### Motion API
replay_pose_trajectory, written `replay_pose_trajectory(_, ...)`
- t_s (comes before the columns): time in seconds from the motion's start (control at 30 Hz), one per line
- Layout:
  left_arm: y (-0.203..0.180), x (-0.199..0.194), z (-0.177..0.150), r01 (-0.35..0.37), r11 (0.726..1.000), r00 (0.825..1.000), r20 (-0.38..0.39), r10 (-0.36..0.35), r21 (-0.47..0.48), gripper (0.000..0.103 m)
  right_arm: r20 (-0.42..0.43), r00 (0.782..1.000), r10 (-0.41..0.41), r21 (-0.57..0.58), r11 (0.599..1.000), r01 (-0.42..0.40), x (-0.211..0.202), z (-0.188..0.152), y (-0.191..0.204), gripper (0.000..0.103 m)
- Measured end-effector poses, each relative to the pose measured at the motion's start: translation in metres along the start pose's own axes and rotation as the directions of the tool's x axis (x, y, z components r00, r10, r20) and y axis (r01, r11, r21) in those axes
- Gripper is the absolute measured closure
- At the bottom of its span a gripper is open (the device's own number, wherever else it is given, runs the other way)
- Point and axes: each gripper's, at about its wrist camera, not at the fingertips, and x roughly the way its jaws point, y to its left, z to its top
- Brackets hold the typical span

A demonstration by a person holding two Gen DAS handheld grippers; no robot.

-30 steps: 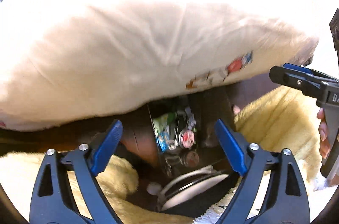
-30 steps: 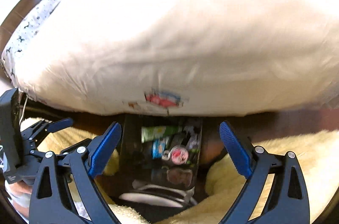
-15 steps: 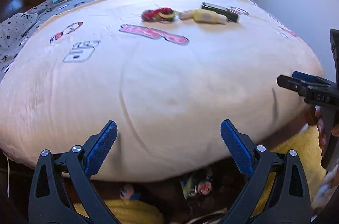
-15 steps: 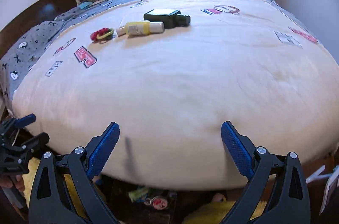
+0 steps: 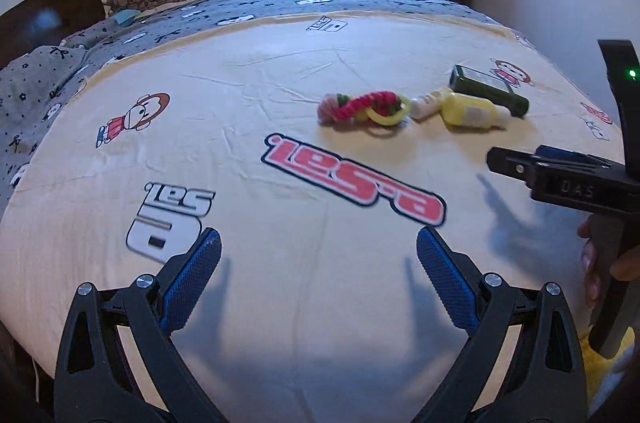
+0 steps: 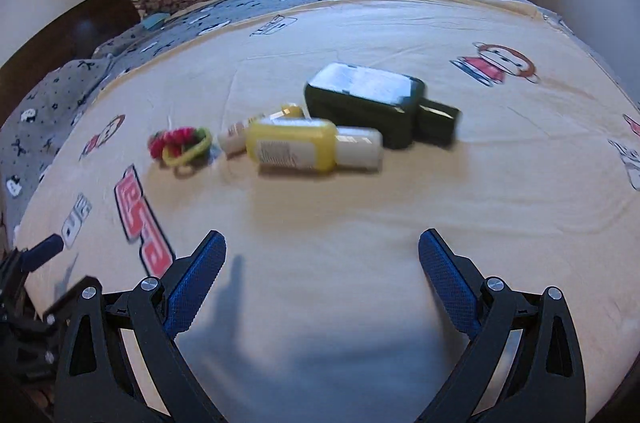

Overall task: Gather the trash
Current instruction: 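Grasp the yellow bottle with right gripper while left grasps the pink pipe-cleaner ring, then lower the yellow bottle and pipe-cleaner ring into the bin, opening both grippers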

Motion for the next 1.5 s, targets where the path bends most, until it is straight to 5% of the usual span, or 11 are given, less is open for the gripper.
replay_pose_trajectory(0.33, 0.006, 0.024, 0.019, 0.039, 0.999, 0.999, -0.016, -0.039, -0.003, 0.01, -0.027, 0.999, -0.024, 0.02, 1.0, 0.024, 0.037, 0.033, 0.016, 0.006)
replay_pose_trajectory(0.53, 0.005, 0.039, 0.036, 0.042, 0.999, 0.999, -0.013, -0.042, -0.011, 0.01, -0.022, 0.998, -0.061, -0.071, 0.996, 0.06, 0.032, 0.032, 0.013, 0.045)
replay_pose_trajectory(0.8, -0.019, 0.058, 0.07, 0.071, 0.997, 0.997, 0.0, -0.071, 0.011, 0.01, -0.011, 0.999, -0.051, -0.108, 0.993, 0.049, 0.01, 0.01, -0.008, 0.045)
replay_pose_trajectory(1.03, -0.036, 0.093, 0.084, 0.043, 0.997, 0.997, -0.062, -0.039, 0.069, 0.01, -0.016, 1.0, -0.023, -0.113, 0.993, 0.021, -0.012, -0.007, -0.024, 0.045)
replay_pose_trajectory(1.17, -0.038, 0.107, 0.086, 0.057, 0.996, 0.994, -0.092, -0.051, 0.062, 0.029, -0.012, 1.0, -0.023, -0.113, 0.993, 0.021, -0.02, -0.013, -0.03, 0.045)
replay_pose_trajectory(1.5, -0.038, 0.064, 0.057, 0.094, 0.994, 0.994, -0.051, -0.092, 0.049, 0.035, 0.007, 1.0, -0.003, -0.111, 0.994, 0.003, -0.043, -0.029, -0.035, 0.045)
